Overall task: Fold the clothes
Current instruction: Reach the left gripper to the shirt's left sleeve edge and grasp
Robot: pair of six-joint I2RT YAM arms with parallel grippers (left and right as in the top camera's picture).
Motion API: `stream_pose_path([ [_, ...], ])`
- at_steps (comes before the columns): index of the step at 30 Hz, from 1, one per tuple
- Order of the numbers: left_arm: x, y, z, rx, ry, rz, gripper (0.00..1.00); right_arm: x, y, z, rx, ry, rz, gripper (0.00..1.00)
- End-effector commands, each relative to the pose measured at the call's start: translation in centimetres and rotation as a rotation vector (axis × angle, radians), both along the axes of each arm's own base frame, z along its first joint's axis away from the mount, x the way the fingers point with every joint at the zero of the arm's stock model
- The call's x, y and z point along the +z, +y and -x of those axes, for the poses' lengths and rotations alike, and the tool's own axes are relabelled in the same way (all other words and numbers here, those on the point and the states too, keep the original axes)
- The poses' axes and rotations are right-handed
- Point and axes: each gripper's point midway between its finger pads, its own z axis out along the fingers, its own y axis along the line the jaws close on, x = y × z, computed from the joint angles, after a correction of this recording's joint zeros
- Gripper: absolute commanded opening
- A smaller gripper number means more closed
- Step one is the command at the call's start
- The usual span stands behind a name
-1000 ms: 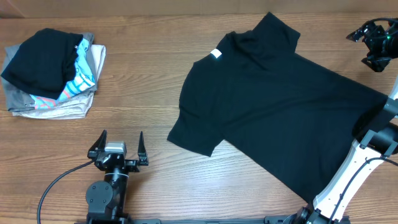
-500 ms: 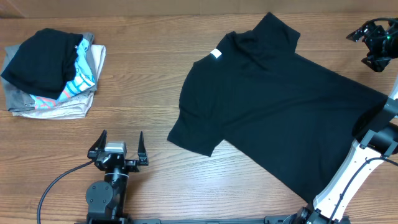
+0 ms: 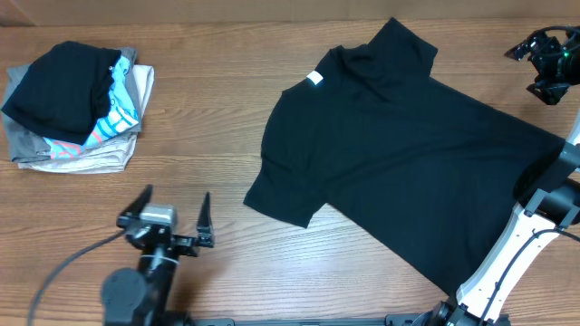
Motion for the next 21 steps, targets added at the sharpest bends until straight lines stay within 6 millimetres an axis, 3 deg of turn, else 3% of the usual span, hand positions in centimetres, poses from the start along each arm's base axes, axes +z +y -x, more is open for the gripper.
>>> stream_pose_path([
  [1,5.8,-0.5,-0.1,-0.025,0.005,0.016,1.0,2.7,-0.1,-0.2,0.001,-0.055,0.026,1.0],
  [4,8.5,-0.8,-1.8,-0.032,0.141,0.01,1.0,2.8,-0.1,-0.2,0.001,-0.056,0.026,1.0],
  [7,9.4,-1.1,-4.1,-0.041,0.328,0.003,1.0,2.7,-0.1,-0.2,0.001,-0.056,0.026,1.0],
  [10,8.8,-2.5,-8.0,-0.074,0.613,-0.021,1.0,2.7,-0.1,-0.2,0.001,-0.056,0.026,1.0],
  [12,8.5,-4.1,-9.9,-0.113,0.697,-0.041,1.0,2.7,-0.1,-0.2,0.001,-0.056,0.026,1.0],
  [17,8.0,-8.4,-14.8,-0.233,0.744,-0.036,1.0,2.7,-0.1,-0.2,0.001,-0.056,0.026,1.0],
  [21,5.5,-10.2,-17.4,-0.285,0.779,-0.02,1.0,2.7,-0.1,-0.2,0.001,-0.055,0.026,1.0],
])
